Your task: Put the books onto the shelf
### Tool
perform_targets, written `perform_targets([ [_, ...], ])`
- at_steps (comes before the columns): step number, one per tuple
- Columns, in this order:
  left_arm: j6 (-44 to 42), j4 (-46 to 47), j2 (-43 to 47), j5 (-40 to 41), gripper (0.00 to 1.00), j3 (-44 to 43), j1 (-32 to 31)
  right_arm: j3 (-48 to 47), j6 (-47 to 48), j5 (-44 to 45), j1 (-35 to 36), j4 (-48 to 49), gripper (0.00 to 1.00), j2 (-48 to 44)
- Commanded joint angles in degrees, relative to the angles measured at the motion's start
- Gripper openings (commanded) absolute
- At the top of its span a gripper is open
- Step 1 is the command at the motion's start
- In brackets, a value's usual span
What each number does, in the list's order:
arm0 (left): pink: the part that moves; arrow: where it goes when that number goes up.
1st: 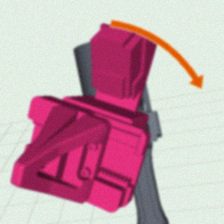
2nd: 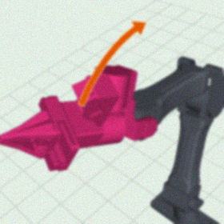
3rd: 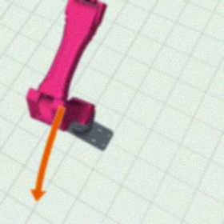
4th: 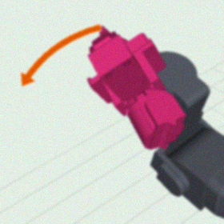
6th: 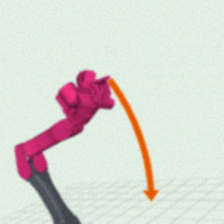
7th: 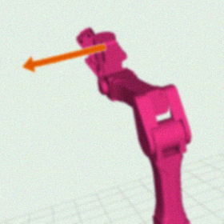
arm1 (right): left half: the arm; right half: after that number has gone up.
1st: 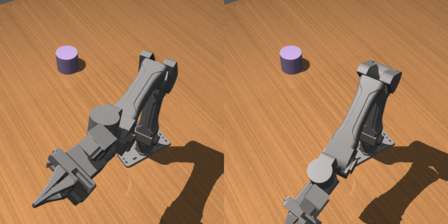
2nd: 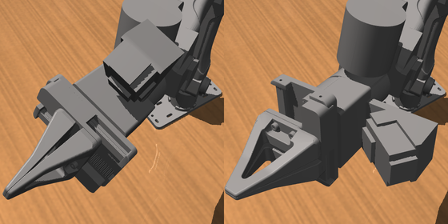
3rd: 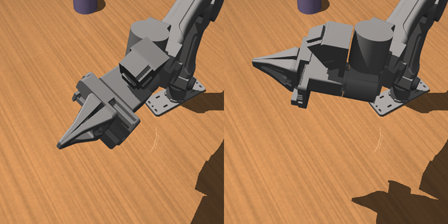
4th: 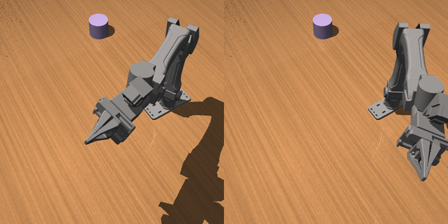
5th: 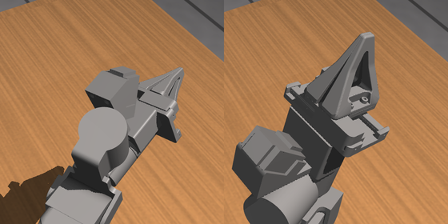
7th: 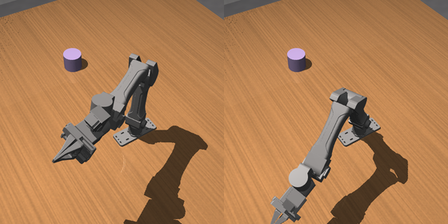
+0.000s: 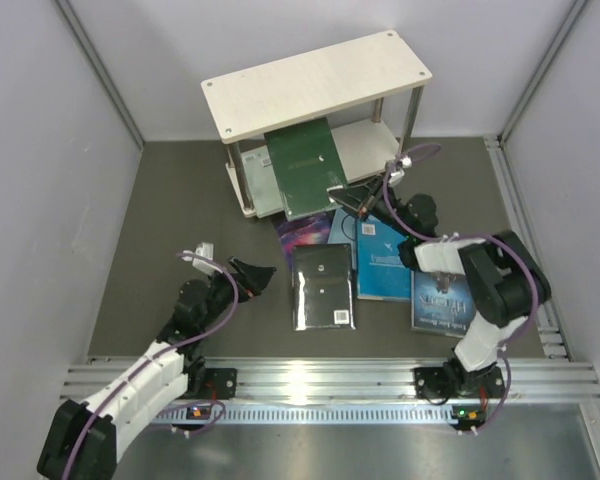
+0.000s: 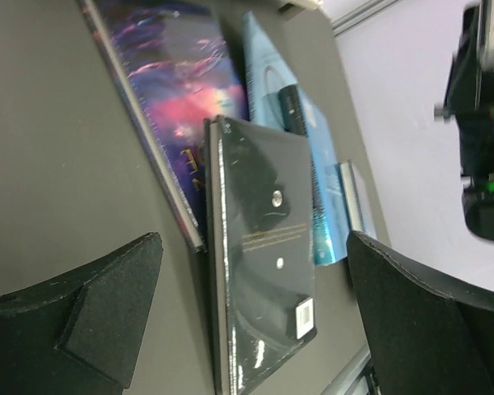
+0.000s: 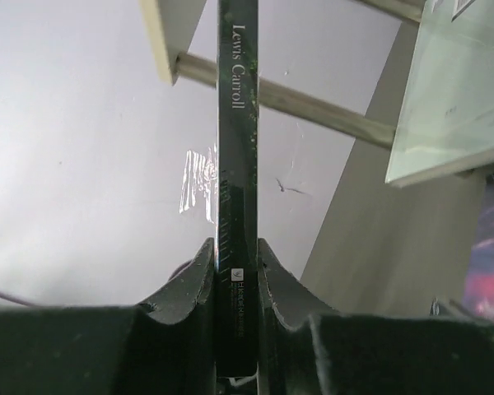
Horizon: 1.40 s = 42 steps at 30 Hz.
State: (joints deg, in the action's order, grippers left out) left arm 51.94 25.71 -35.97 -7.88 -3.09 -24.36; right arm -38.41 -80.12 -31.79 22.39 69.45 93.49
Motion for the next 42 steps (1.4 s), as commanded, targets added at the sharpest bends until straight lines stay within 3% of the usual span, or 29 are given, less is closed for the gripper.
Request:
perform_targets([
  [1,-1.67,7.67,-4.09,0.41,0.99,2.48,0.10,-9.45,-3.64,-1.26,0.02,10.00,0.00,8.09],
  [7,-1.67,11.55,-10.35,-1.17,0.99,1.77,0.01,-23.88,-1.45,-1.08,2.30,3.78,0.00,18.47],
  [12,-1.58,12.52,-12.81,-1.09,0.99,1.25,0.01,-35.74,5.05,-0.91,5.46,-10.02,0.00,23.74],
  [22,-1.32,13.05,-12.73,-0.82,0.99,1.60,0.01,-45.51,9.70,1.29,7.14,-25.21,0.00,31.83],
  [28,-1.23,13.40,-12.73,-0.82,0.99,1.86,0.01,-49.39,13.32,2.87,7.84,-32.44,0.07,33.60],
  [31,-1.23,13.40,-12.55,-0.73,0.99,1.86,0.01,-49.83,14.28,3.14,8.11,-33.76,0.23,33.60],
  [32,-1.23,13.40,-12.55,-0.82,0.99,1.86,0.01,-49.74,14.72,3.14,8.19,-34.29,0.40,33.25],
  [35,-1.14,13.48,-12.64,-0.82,0.99,1.86,0.01,-49.22,16.74,3.84,8.28,-36.66,0.69,31.85],
  [39,-1.14,13.48,-12.55,-0.82,0.99,1.95,0.01,-49.56,21.31,6.21,8.54,-43.24,0.89,29.12],
  [42,-1.06,13.48,-12.37,-0.82,0.99,2.04,0.01,-52.36,27.02,9.72,8.98,-53.51,0.98,27.01],
])
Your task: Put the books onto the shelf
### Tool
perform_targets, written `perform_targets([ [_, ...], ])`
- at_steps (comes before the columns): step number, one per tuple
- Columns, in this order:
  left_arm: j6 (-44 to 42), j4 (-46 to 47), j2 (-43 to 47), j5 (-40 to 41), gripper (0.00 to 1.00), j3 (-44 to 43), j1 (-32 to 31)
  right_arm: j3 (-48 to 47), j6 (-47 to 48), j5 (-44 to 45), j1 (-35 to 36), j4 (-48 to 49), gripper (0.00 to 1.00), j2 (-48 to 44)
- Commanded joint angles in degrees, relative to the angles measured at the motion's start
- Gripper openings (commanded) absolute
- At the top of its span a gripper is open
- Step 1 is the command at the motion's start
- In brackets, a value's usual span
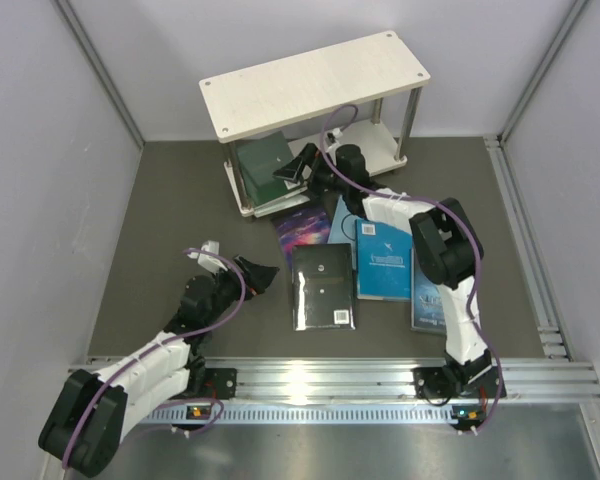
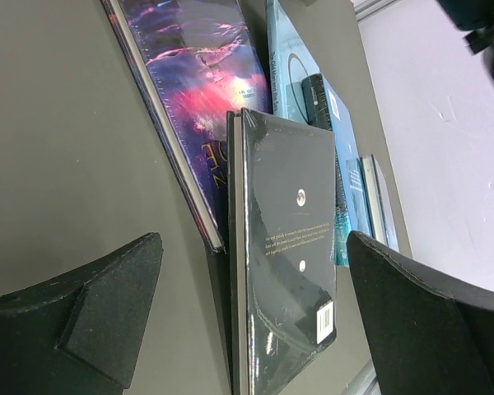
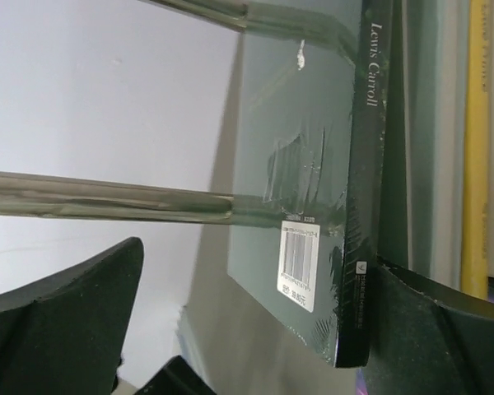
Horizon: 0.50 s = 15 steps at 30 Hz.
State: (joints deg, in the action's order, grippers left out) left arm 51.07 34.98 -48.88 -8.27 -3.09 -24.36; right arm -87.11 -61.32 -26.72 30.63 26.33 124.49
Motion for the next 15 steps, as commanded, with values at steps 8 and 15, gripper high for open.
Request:
perform_targets([
  [8,-0.09,4.13,0.63,-0.25,0.99,2.13,0.01,-8.42,16.49,11.25,1.10,-30.36,1.00,-6.45],
  [15,-0.18,3.51,0.63,-0.08,0.99,1.86,0.01,-3.27,20.71,19.85,0.83,-38.10,1.00,-13.64],
])
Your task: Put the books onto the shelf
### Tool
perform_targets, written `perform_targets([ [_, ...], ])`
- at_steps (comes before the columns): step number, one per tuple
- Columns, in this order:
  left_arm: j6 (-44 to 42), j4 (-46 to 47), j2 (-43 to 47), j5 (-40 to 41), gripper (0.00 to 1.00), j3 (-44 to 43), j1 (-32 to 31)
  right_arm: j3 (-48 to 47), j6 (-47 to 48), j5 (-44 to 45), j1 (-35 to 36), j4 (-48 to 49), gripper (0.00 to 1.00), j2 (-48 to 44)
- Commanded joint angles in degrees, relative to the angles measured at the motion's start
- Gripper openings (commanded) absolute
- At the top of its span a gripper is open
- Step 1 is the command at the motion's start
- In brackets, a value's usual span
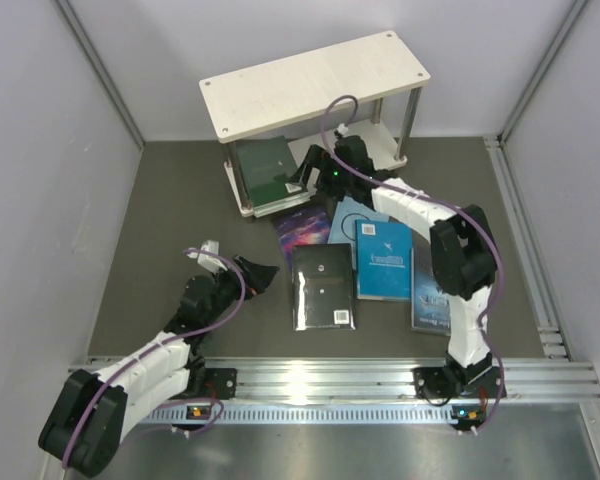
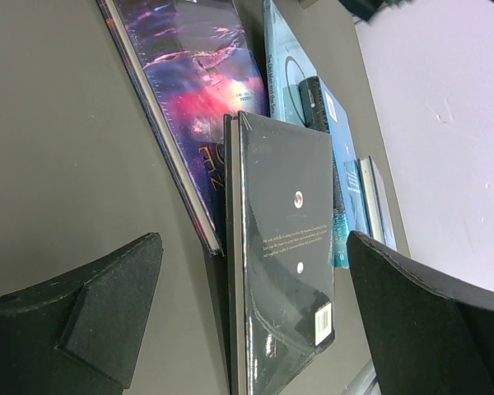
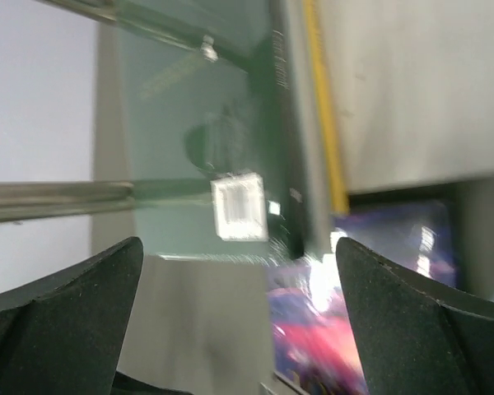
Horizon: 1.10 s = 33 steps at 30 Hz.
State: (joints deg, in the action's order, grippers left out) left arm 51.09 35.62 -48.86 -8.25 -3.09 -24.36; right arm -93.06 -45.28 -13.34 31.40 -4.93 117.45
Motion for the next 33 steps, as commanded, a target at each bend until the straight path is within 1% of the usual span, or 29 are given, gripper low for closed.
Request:
perform_targets([
  [1,-0.11,2.79,0.61,-0.19,0.99,1.86,0.01,4.10,5.02,8.58,-0.02,-7.02,1.00,-8.10],
  [2,-0.29,2.62,0.52,-0.19,0.99,1.78,0.01,5.59,5.46,9.47,-0.19,-7.29,1.00,-11.59],
  [4,-0.64,2.27,0.08,-0.80,0.99,1.08,0.01,10.42,6.60,11.49,-0.63,-8.25,1.00,-15.56],
  [5,-1.34,1.66,-0.79,-1.85,0.99,0.38,0.01,14.35,6.95,11.58,-0.90,-8.86,1.00,-20.37],
  [6,-2.48,0.00,-1.58,-2.12,0.99,-1.29,-0.68,17.00,7.91,11.67,-1.07,-9.83,1.00,-23.20],
  [7,-2.66,-0.11,-2.63,-1.69,0.99,-1.91,-1.12,19.99,8.18,12.02,-1.08,-10.18,1.00,-29.76],
  [8,-2.92,-0.28,-5.08,-1.68,0.98,-2.70,-1.56,26.98,8.10,12.46,-0.81,-10.10,1.00,-33.30],
  [9,-3.71,-0.11,-6.23,-1.77,0.98,-3.93,-2.70,30.53,7.40,12.99,-0.55,-10.10,1.00,-37.08],
  [10,-3.98,-0.11,-7.64,-1.86,0.98,-4.72,-3.41,33.96,6.79,13.08,-0.37,-10.01,1.00,-43.90],
  [11,-4.68,-0.37,-10.35,-1.94,0.98,-5.69,-3.94,40.00,6.26,14.47,0.41,-9.93,1.00,-47.10],
  [13,-5.47,-2.39,-14.83,-2.47,0.98,-9.11,-5.78,44.69,5.64,14.49,1.47,-10.79,1.00,-54.30],
  [14,-6.35,-3.44,-16.43,-2.73,0.98,-10.43,-6.57,47.50,5.72,14.14,2.26,-11.93,1.00,-56.00],
  [16,-7.32,-4.41,-19.85,-4.13,0.99,-13.77,-8.50,49.54,6.08,14.05,2.88,-15.45,1.00,-59.07],
  [17,-8.02,-4.68,-23.00,-5.36,0.99,-15.78,-9.64,51.46,5.99,14.22,2.97,-18.33,1.00,-62.13],
  [20,-8.20,-7.22,-27.86,-6.60,0.99,-18.87,-10.62,54.55,6.25,15.80,2.97,-22.73,1.00,-69.00],
  [22,-7.85,-9.85,-30.31,-6.25,0.99,-19.49,-10.88,54.82,6.25,17.03,2.97,-24.94,1.00,-73.13],
  [25,-6.36,-9.08,-32.87,-6.16,0.99,-17.13,-11.06,53.16,6.43,17.47,2.88,-28.55,1.00,-76.05],
  [28,-4.86,-3.90,-34.02,-7.30,0.99,-12.74,-11.06,51.66,6.78,18.00,2.97,-31.19,1.00,-77.80],
  [33,-5.04,-0.12,-35.33,-11.86,0.98,-12.03,-11.50,51.22,7.39,18.53,2.97,-32.34,1.00,-78.43],
])
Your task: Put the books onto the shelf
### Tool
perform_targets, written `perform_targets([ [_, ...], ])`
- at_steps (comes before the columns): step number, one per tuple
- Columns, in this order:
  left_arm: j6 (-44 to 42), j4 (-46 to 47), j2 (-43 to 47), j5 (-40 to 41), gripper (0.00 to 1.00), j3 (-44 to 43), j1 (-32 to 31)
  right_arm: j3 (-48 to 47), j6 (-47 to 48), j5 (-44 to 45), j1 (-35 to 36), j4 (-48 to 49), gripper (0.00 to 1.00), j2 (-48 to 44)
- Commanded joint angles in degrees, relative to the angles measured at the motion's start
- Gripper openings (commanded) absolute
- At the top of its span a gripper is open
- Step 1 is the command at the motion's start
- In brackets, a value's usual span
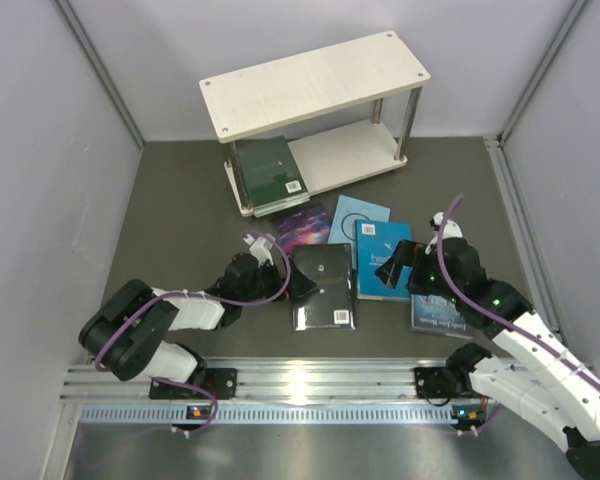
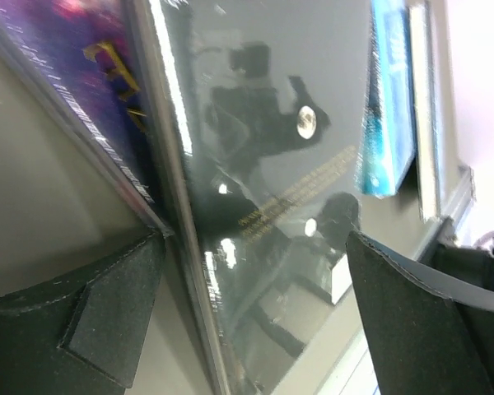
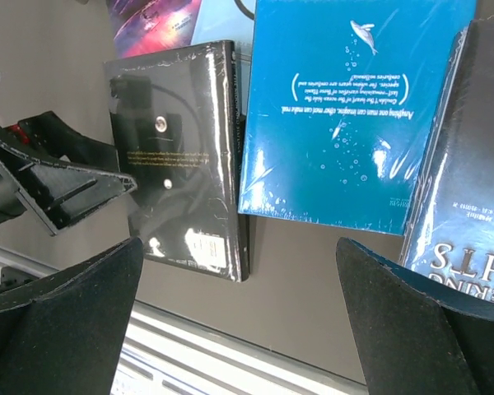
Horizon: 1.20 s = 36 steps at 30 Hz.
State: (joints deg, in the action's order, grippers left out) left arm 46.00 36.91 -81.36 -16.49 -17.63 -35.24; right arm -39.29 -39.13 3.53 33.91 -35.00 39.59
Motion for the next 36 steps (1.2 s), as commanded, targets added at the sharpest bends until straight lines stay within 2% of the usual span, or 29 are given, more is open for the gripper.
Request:
perform_targets([
  [1,0.84,-0.09,-3.97,-5.90,0.97,2.95,-0.88,-2.37,1.25,1.66,0.45,-2.17,1.00,-0.31],
  [4,2.07,4.48,-5.82,-7.68,0.94,4.09,-2.55,-1.32,1.43,2.09,0.45,-2.26,0.99,0.04],
  [8,2.34,5.19,-8.19,-7.68,0.93,2.96,-3.87,0.09,1.25,2.01,0.37,-1.39,1.00,0.22],
  [11,3.39,8.00,-11.09,-8.99,0.81,2.51,-3.87,0.88,1.17,1.57,0.45,-0.33,1.00,0.57],
  [12,3.74,8.88,-11.79,-9.35,0.75,2.51,-3.87,1.14,1.17,1.39,0.37,-0.07,1.00,0.66],
  [13,3.92,9.67,-12.93,-9.61,0.60,2.42,-3.87,1.40,1.17,1.39,0.37,0.02,1.00,0.83],
  [15,4.54,11.34,-13.73,-10.05,0.45,2.33,-3.87,1.93,1.17,1.30,0.45,0.81,1.00,0.75],
  [16,4.89,12.22,-13.91,-10.14,0.25,2.33,-3.87,2.54,1.17,1.30,0.45,0.99,1.00,0.66],
  [18,6.03,14.59,-14.00,-10.84,0.00,2.33,-3.87,2.99,1.08,0.95,0.45,1.69,1.00,0.92],
  [23,9.37,18.03,-9.88,-12.51,0.00,3.30,-3.87,3.08,0.82,0.16,0.37,1.96,1.00,0.49],
  [26,9.29,10.76,-0.84,-11.81,0.00,1.64,-3.78,2.20,0.82,-0.63,0.45,2.57,1.00,0.31],
  [27,8.68,2.20,5.28,-11.11,0.00,0.50,-3.78,1.85,0.81,-1.50,0.37,2.92,1.00,0.31],
  [29,5.60,-7.15,11.98,-7.60,0.00,-4.33,-3.78,1.58,0.55,-3.26,0.37,5.99,1.00,0.13],
  [31,2.36,-20.48,20.87,-4.27,0.00,-8.28,-3.69,2.80,-0.24,-10.62,0.45,10.72,1.00,-0.22],
  [33,0.85,-26.51,27.27,0.31,0.00,-13.82,-3.52,5.52,-4.00,-18.36,0.45,21.69,1.00,-0.31],
  [36,-1.96,-36.18,30.81,2.07,0.00,-22.34,-1.94,6.94,-9.55,-21.55,0.46,30.95,1.00,-0.22],
])
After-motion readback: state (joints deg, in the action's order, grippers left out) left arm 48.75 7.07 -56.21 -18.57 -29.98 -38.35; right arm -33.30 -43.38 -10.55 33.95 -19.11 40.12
